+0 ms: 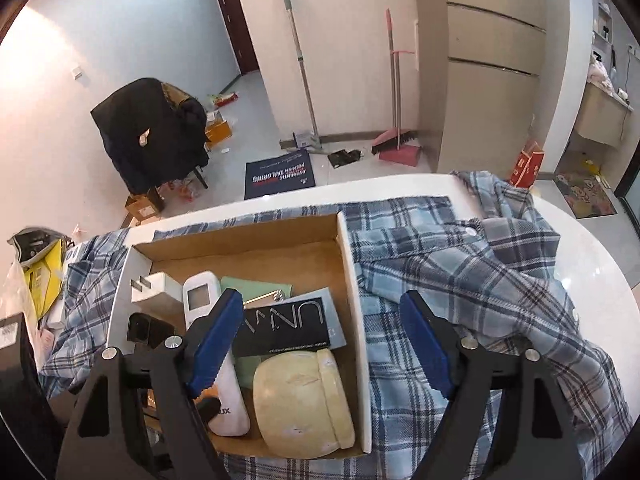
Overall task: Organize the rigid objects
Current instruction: 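Open the left gripper to drop the orange box while the right gripper releases the black box, then withdraw both grippers from the cardboard box and raise them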
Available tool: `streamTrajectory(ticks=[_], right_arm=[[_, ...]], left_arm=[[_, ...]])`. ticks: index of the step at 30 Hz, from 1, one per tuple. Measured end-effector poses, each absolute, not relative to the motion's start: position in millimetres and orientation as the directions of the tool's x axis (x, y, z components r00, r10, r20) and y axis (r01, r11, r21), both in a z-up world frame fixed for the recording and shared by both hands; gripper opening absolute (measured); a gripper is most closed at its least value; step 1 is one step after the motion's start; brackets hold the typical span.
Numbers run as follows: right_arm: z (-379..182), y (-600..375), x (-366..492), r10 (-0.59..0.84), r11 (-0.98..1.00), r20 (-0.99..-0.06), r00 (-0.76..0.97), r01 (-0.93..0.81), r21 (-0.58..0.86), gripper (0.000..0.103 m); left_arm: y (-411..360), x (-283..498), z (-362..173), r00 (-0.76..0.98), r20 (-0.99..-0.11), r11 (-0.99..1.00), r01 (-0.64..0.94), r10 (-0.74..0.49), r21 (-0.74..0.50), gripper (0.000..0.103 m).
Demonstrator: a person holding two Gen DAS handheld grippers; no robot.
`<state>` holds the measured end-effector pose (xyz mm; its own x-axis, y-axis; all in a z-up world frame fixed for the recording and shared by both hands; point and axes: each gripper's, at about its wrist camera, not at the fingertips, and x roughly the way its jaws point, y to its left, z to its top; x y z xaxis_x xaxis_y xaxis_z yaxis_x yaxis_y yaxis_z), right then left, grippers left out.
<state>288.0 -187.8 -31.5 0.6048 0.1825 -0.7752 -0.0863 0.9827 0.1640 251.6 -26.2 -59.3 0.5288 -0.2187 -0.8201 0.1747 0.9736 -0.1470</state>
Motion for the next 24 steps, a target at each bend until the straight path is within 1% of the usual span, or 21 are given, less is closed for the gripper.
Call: streamTrajectory(ticks=[1, 2, 3, 4, 6, 9, 11, 14, 15, 19, 20, 22, 23, 24], right_arm=[[-32, -188, 287, 0.182, 0.983, -0.776, 0.604, -0.087, 0.163, 0.08], [-31, -187, 287, 0.18, 0.983, -0.775, 0.606, -0.087, 0.16, 0.08], [-30, -187, 286, 0.178, 0.984, -0.774, 0.608, -0.088, 0.157, 0.08], [-27, -186, 284, 0.177, 0.984, -0.77, 0.613, -0.09, 0.155, 0.08], [-20, -187, 280, 0.183, 0.983, -0.757, 0.627, -0.093, 0.161, 0.08], [-7, -190, 273, 0.2, 0.979, -0.734, 0.649, -0.101, 0.178, 0.08], [4, -194, 267, 0.206, 0.977, -0.71, 0.674, -0.098, 0.19, 0.08], [25, -198, 255, 0.208, 0.975, -0.666, 0.716, -0.1, 0.197, 0.08], [33, -199, 250, 0.204, 0.976, -0.65, 0.732, -0.1, 0.193, 0.08], [71, -204, 222, 0.188, 0.979, -0.583, 0.79, -0.107, 0.171, 0.08], [82, -207, 213, 0.197, 0.977, -0.556, 0.807, -0.113, 0.182, 0.08], [106, -212, 189, 0.207, 0.974, -0.492, 0.846, -0.127, 0.19, 0.08], [118, -213, 175, 0.202, 0.975, -0.46, 0.864, -0.133, 0.178, 0.08], [127, -213, 162, 0.2, 0.976, -0.434, 0.878, -0.141, 0.164, 0.08]], left_arm=[[-25, 251, -57, 0.542, -0.809, 0.972, 0.178, -0.226, -0.152, 0.065], [-25, 250, -55, 0.549, -0.803, 0.971, 0.18, -0.232, -0.157, 0.069], [-24, 251, -53, 0.555, -0.798, 0.97, 0.181, -0.235, -0.16, 0.08], [-24, 249, -50, 0.568, -0.788, 0.971, 0.18, -0.235, -0.16, 0.085], [-23, 245, -41, 0.613, -0.758, 0.974, 0.174, -0.222, -0.144, 0.086], [-21, 234, -23, 0.702, -0.702, 0.991, 0.125, -0.125, -0.051, 0.086], [-14, 226, -8, 0.771, -0.634, 0.997, 0.078, -0.069, -0.015, 0.086], [-1, 209, 21, 0.852, -0.522, 0.999, 0.029, -0.04, -0.028, 0.086], [3, 199, 36, 0.884, -0.468, 0.999, 0.015, -0.027, -0.03, 0.086], [13, 166, 84, 0.948, -0.316, 1.0, -0.02, 0.021, 0.006, 0.087], [14, 156, 96, 0.959, -0.282, 1.0, -0.016, 0.016, 0.002, 0.089], [18, 136, 120, 0.976, -0.219, 1.0, -0.018, 0.015, -0.01, 0.097], [22, 125, 130, 0.982, -0.186, 1.0, -0.022, 0.019, -0.016, 0.103], [24, 110, 143, 0.989, -0.136, 0.998, -0.053, 0.049, -0.024, 0.103]])
